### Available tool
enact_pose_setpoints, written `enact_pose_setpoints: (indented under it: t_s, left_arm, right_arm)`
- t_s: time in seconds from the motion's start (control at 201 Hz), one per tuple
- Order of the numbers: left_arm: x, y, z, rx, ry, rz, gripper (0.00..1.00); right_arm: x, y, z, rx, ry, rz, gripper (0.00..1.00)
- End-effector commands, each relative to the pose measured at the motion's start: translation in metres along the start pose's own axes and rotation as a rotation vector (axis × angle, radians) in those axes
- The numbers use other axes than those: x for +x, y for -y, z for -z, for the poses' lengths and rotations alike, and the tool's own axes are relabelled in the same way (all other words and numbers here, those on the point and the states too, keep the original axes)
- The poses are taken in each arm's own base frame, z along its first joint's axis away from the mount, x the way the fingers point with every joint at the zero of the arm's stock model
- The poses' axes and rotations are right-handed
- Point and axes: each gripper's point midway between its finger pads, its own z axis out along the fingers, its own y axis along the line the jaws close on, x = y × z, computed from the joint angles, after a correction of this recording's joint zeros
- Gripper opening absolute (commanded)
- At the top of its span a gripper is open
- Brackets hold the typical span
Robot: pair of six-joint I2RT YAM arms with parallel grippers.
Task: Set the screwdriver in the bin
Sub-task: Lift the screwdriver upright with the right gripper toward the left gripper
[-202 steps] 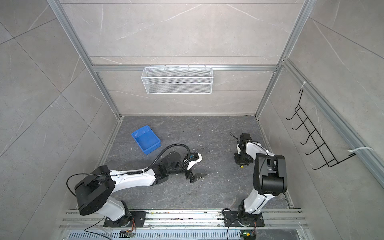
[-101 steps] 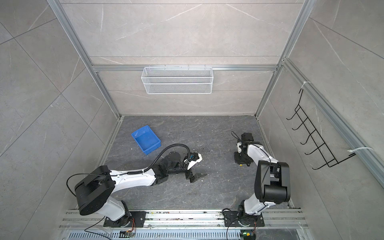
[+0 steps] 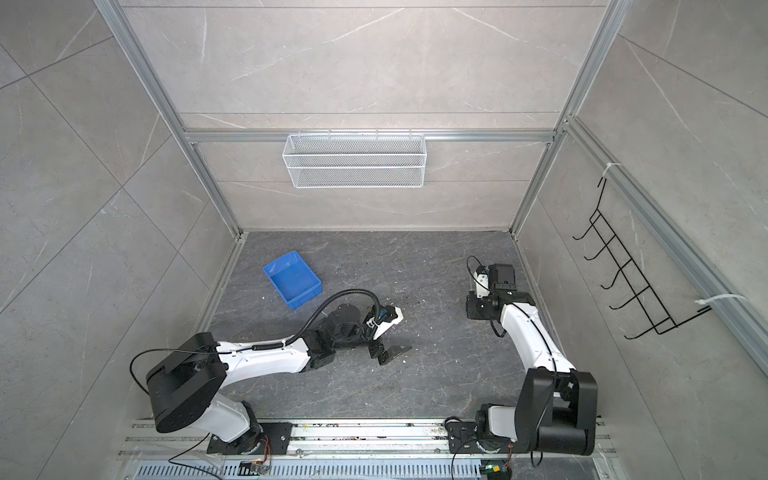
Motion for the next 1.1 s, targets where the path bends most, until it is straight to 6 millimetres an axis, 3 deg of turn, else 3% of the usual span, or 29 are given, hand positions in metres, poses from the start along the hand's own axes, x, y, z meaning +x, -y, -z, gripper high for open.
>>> enact_pose_setpoints:
  t_s: [0.0,0.324,0.796,1.09]
  left_arm:
    - [-0.019,-0.007,0.013,-0.050,0.037,-0.019,1.00]
    - [-0.025,-0.020,0.034,-0.104,0.074,0.063,1.00]
    - [-0.033,-0.086,0.095,-0.226,0.235,0.341,1.00]
    - [-0.061,-0.101,0.112,-0.222,0.399,0.411,1.00]
  right_arm:
    - [-0.015,-0.030,0.013,-0.142,0.122,0.018,0.00]
    - [-0.039,-0.088,0.030,-0.315,0.388,0.133,0.00]
    - [-0.062,-0.194,0.051,-0.493,0.569,0.349,0.00]
    - [-0.065,-0.248,0.052,-0.567,0.598,0.419,0.00]
